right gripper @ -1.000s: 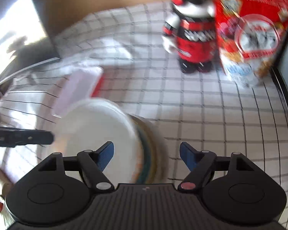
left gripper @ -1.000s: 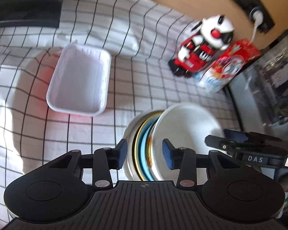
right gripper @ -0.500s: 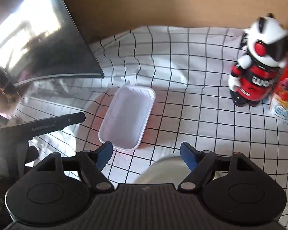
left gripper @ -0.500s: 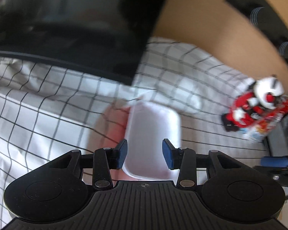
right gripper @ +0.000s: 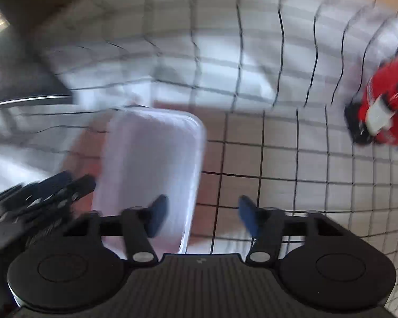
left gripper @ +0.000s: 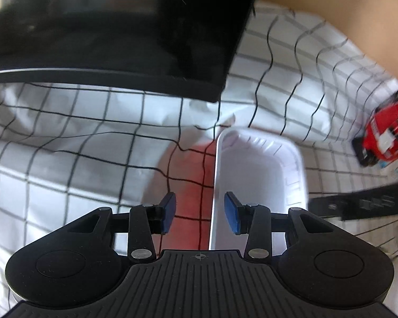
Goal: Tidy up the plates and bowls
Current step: 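Move both grippers to the white plastic tray and grasp its rim, then lift the white tray with both grippers and turn it on edge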
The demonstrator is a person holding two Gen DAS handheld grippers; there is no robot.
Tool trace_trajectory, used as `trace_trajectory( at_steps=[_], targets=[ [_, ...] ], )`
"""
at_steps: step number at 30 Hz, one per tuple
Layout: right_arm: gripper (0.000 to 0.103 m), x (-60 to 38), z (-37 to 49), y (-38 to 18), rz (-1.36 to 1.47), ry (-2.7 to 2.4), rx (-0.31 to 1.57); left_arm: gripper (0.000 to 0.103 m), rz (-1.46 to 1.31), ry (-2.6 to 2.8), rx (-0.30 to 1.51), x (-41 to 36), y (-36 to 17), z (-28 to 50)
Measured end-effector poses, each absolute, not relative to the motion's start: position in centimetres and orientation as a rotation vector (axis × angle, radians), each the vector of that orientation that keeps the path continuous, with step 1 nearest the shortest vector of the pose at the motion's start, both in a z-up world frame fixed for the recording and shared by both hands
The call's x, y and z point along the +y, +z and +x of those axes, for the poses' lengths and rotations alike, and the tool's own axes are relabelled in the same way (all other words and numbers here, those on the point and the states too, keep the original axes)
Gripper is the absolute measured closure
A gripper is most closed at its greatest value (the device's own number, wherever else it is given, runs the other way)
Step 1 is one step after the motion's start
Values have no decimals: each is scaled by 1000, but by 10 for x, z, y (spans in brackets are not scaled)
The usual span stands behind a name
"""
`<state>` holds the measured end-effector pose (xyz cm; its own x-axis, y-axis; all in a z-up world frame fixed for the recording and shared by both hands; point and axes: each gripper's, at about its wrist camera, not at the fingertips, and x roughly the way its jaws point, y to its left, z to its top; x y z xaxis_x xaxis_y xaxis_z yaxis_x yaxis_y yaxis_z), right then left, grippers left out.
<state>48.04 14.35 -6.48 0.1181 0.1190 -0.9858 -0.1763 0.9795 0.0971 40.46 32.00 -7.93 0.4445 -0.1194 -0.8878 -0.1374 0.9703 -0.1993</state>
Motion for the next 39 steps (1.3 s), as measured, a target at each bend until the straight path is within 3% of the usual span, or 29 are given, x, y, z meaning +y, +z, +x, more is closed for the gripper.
trace_trajectory(
  at_steps=[4, 5, 6, 7, 8, 12, 17, 24, 28, 32, 39],
  targets=[
    [54, 144, 490, -98, 15, 162, 1495, 61, -231, -2, 1133, 311, -99, 416],
    [64, 144, 490, -103, 47, 181, 1517, 65, -217, -8, 1130, 308, -101, 416],
    [72, 144, 489, -107, 80, 208, 1542, 75, -206, -16, 1134, 305, -103, 416],
    [74, 143, 487, -110, 107, 230, 1560, 82, -204, -32, 1150, 302, -106, 414],
    [75, 143, 483, -110, 128, 256, 1570, 83, -217, -50, 1160, 301, -108, 412],
    [75, 140, 450, -80, 88, 354, 1513, 83, -224, -40, 1085, 301, -75, 380],
    [75, 116, 397, -3, 85, 528, 1373, 84, -230, -15, 917, 294, 14, 328],
    [73, 38, 343, 92, 36, 627, 1151, 84, -208, -106, 771, 227, 97, 289],
    [72, -9, 330, 92, 13, 598, 1123, 84, -157, -166, 786, 177, 87, 279],
    [72, -44, 316, 51, -2, 530, 1116, 84, -111, -213, 869, 137, 46, 274],
    [71, -69, 306, 6, 40, 546, 1159, 88, -170, -223, 1024, 133, -6, 266]
  ],
)
